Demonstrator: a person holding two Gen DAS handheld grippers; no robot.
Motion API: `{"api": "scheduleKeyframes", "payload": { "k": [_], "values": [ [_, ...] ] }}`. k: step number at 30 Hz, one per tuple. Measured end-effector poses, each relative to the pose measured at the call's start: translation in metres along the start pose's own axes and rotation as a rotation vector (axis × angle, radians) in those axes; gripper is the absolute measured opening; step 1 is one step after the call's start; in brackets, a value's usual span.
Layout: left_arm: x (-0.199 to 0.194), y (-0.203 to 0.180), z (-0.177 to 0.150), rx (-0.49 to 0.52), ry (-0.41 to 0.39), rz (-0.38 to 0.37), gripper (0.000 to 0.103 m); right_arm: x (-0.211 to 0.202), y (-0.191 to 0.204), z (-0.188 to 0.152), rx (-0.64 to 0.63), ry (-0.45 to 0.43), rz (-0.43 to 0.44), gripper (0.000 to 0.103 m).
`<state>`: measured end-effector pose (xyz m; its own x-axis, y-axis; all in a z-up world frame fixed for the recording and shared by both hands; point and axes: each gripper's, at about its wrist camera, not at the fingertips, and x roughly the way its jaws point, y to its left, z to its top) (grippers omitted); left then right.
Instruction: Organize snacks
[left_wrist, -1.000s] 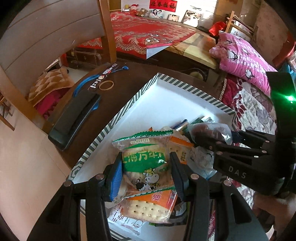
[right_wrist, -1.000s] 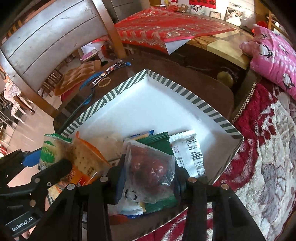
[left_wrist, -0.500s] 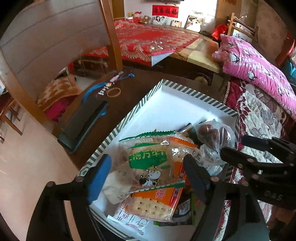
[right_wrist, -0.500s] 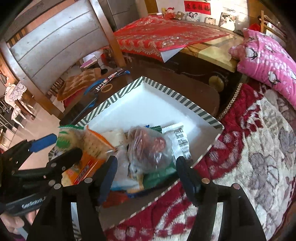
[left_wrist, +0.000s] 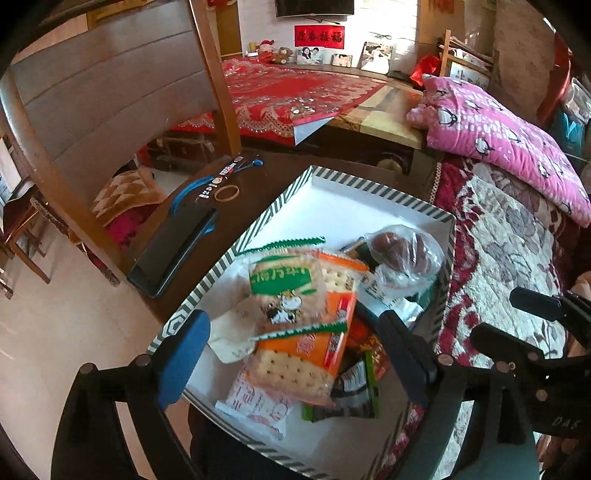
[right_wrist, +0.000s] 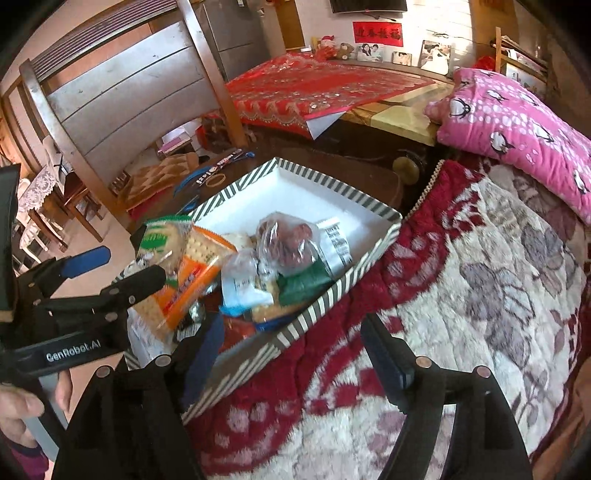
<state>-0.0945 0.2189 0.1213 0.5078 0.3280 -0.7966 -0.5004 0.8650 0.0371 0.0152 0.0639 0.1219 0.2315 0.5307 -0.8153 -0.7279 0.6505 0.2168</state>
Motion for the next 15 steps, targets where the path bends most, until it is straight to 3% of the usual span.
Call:
{"api": "scheduleKeyframes", "payload": {
  "k": [15],
  "values": [
    [-0.022,-0.009,-0.006,0.023,-0.039,-0.036,0.092,-0.013,0.0,-0.02,0.004,0.014,-0.002,0.081]
  ]
}}
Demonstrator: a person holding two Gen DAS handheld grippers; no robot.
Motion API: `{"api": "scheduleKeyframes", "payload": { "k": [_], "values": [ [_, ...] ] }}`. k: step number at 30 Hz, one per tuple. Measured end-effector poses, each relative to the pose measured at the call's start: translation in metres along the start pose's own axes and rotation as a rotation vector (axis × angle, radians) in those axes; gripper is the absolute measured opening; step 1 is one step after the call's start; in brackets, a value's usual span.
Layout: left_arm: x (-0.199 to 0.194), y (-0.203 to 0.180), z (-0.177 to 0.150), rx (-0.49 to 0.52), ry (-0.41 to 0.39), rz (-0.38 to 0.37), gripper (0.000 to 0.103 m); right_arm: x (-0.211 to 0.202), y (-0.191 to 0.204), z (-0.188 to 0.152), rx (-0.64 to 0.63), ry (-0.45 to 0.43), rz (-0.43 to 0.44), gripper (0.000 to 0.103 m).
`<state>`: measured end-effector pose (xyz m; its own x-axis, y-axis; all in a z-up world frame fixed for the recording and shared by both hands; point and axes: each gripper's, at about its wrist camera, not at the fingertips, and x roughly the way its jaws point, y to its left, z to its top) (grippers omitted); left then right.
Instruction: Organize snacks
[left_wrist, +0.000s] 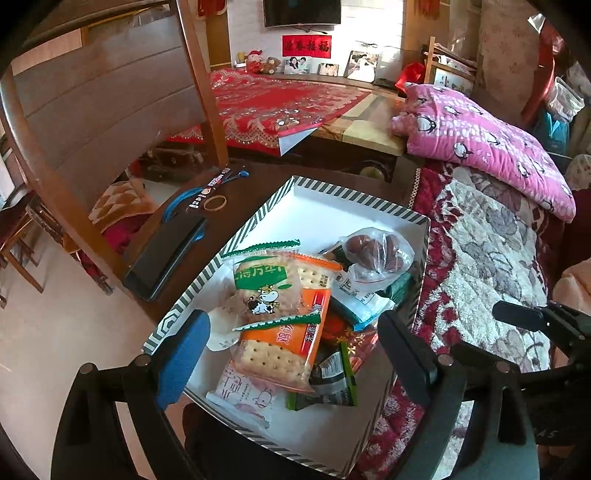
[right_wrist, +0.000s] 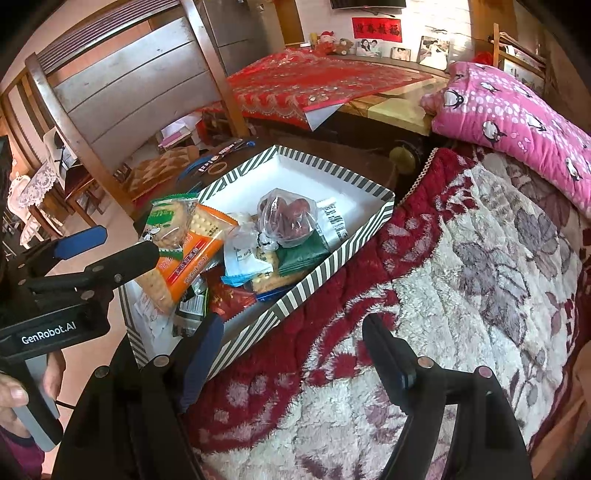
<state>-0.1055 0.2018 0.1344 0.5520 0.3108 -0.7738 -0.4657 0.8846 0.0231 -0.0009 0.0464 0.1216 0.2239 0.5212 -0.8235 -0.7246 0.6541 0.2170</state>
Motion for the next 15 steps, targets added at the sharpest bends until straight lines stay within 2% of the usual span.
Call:
{"api": "scheduleKeyframes", "payload": {
  "k": [6,15],
  "values": [
    [-0.003,0.002,-0.001,-0.01,-0.009,-0.014,0.092,-0.002,0.0,0.0,0.002,-0.002,-0.003,0.082],
    [-0.014,-0.011,-0.002,0.035,-0.046,-0.008,0.092,-0.011,-0.004,-0.004,0.014,-0.009,-0.006,0.082]
  ]
}}
